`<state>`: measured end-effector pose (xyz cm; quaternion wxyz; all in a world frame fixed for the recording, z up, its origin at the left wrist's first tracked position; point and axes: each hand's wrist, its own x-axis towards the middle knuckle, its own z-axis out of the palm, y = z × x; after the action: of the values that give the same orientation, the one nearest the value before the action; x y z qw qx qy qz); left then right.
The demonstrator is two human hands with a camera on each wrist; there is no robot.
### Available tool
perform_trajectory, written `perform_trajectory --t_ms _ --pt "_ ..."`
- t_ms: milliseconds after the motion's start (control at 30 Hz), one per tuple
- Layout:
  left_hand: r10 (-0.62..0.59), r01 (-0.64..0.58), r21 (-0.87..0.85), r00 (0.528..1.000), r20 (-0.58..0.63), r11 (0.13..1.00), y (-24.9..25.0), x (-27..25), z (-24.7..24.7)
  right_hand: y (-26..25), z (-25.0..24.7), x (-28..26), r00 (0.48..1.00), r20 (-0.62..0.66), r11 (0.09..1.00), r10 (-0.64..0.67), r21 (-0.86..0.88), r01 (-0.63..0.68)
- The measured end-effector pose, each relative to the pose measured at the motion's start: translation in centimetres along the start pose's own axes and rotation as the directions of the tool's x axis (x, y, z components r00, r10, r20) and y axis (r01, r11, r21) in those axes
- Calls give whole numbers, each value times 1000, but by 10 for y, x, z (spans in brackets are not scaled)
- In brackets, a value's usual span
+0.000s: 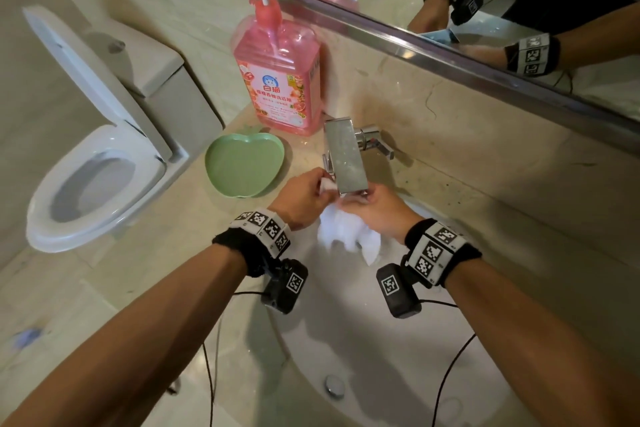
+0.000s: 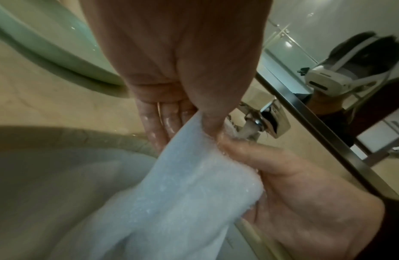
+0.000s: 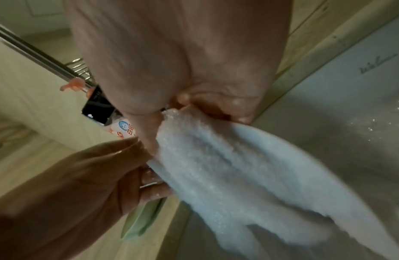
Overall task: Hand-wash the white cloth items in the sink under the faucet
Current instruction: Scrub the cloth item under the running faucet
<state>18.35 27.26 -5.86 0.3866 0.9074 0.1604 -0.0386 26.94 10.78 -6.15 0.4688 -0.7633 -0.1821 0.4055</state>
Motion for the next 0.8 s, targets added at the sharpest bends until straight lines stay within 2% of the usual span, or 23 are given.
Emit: perform_trajectory --t_ms 100,167,233,267,300,333,400,500,667,733,800 --pt "-26 24 -37 999 -42 999 -4 -1 -1 1 -1 -2 1000 27 993 11 -114 -8" --pt "-51 49 -87 998 -19 995 -5 3 3 3 -2 -3 1000 9 994 -2 -111 3" --pt "-93 129 -285 987 134 950 -4 7 10 4 -7 -4 998 -56 999 16 -44 -18" --pt "-105 190 -373 966 237 908 -3 8 15 3 -11 -5 996 -86 1000 25 -8 -26" --pt "-99 229 -411 945 313 883 -3 7 21 2 -15 -7 993 -114 999 31 31 -28" --pt "-79 214 -384 938 338 898 -4 6 26 1 -20 -9 990 -137 998 33 57 -26" --pt "-34 128 -323 959 283 938 -4 4 33 1 -28 -13 987 -157 998 20 69 -9" --pt "13 38 -324 988 153 945 2 7 33 7 -37 -17 991 -131 999 -2 40 8" --pt "27 29 -280 980 195 959 16 9 25 15 -22 -15 1000 -16 973 -9 -232 6" --pt "35 46 -365 977 212 930 14 7 21 13 -14 -11 999 -50 973 -13 -231 1" --pt "-5 117 -423 967 256 898 5 4 17 7 -11 -8 998 -66 991 11 -132 -19"
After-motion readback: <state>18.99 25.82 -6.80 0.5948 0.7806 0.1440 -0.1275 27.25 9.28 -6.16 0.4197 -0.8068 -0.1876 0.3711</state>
